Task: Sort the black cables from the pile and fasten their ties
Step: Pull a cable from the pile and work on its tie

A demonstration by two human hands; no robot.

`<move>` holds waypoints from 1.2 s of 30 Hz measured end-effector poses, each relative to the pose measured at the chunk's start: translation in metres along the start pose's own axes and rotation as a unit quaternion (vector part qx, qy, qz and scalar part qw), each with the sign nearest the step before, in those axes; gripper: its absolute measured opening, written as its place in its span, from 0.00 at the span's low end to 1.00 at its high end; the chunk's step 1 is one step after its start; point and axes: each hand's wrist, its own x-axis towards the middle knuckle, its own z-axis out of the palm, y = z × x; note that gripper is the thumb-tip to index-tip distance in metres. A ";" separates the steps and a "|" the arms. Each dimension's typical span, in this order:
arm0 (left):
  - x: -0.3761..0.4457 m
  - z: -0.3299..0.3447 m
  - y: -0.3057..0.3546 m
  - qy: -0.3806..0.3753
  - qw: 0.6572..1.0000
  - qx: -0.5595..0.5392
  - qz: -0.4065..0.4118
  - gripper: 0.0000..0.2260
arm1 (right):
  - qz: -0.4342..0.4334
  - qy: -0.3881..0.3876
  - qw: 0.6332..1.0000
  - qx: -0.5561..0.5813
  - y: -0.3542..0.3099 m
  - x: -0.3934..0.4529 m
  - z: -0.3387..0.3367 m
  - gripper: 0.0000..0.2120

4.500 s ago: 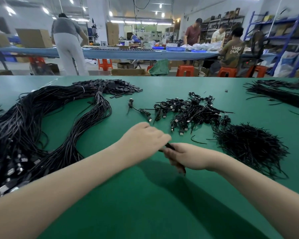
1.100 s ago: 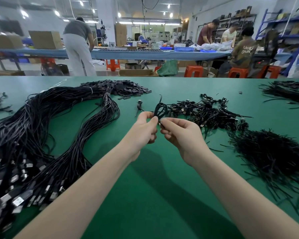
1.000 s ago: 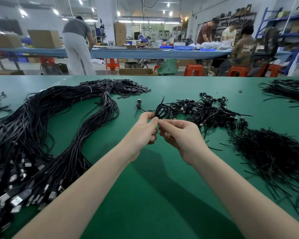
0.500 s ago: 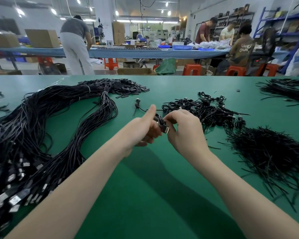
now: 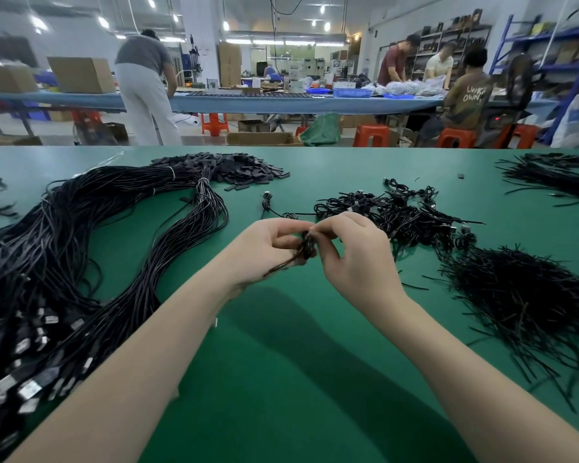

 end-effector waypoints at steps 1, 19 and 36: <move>-0.001 0.000 0.001 -0.013 1.000 0.009 0.012 0.13 | -0.006 0.009 1.000 0.002 0.000 0.000 -0.001 0.02; 0.001 0.009 0.018 0.145 0.960 -0.222 -0.095 0.12 | -0.146 0.051 0.983 -0.095 0.001 -0.002 0.000 0.03; -0.001 -0.004 0.009 0.187 0.901 0.253 0.297 0.06 | 0.150 -0.011 0.967 0.204 -0.002 0.011 -0.011 0.09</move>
